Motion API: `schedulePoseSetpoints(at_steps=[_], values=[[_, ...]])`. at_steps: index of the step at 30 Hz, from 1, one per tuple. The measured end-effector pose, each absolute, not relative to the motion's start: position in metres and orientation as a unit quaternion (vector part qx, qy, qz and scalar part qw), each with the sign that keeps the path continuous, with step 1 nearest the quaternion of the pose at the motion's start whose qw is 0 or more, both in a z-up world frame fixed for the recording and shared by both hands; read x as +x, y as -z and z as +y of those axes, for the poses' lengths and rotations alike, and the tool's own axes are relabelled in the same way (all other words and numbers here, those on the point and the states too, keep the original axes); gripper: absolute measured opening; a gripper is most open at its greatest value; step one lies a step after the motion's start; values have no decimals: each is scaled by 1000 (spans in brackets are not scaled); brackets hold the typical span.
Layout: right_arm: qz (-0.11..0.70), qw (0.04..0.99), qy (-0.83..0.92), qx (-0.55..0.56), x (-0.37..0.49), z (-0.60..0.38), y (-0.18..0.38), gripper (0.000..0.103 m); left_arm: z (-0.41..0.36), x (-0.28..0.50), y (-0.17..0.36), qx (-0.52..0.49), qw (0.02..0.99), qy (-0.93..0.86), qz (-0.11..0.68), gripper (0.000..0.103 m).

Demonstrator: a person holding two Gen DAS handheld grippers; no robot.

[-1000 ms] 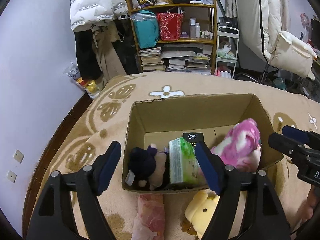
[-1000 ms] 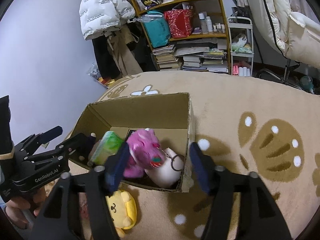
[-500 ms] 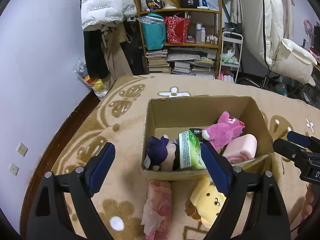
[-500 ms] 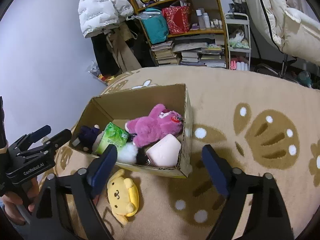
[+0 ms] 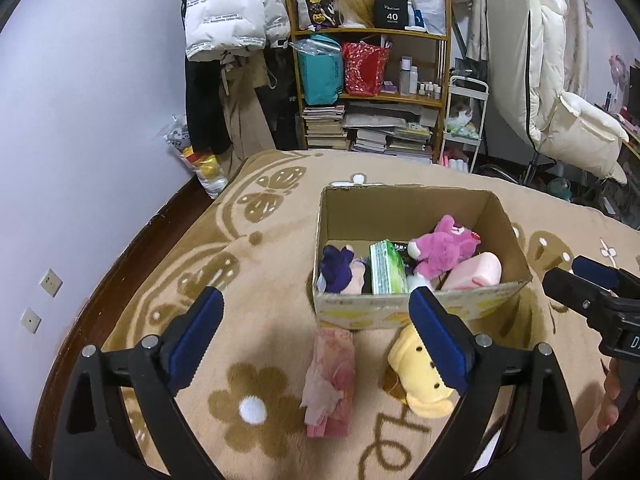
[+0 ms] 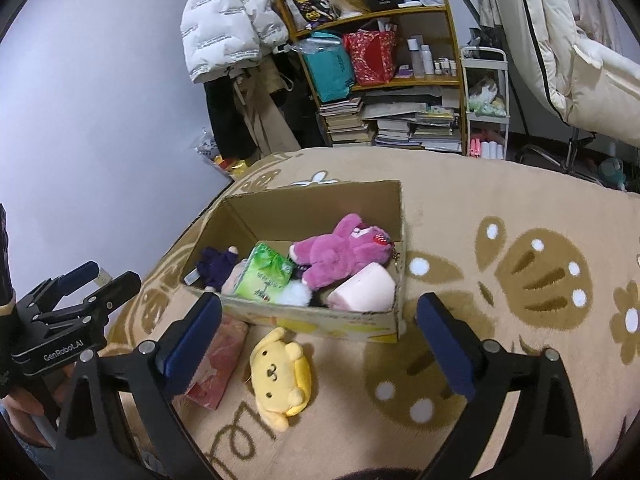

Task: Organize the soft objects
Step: 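Move both tools toward the pink tissue packet and yellow bear beside the box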

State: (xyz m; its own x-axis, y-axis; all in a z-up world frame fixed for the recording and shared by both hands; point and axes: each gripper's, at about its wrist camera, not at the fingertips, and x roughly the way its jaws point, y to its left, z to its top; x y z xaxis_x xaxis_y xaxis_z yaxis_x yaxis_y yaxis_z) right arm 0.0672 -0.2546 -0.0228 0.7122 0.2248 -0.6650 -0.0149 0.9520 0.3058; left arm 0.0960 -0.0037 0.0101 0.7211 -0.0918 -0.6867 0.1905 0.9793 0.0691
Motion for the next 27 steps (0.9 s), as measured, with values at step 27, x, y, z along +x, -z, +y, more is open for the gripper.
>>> schedulePoseSetpoints(at_steps=[27], values=[[406, 907, -81, 80, 60, -208, 56, 102, 37, 98, 26, 25, 901, 60, 428, 99]])
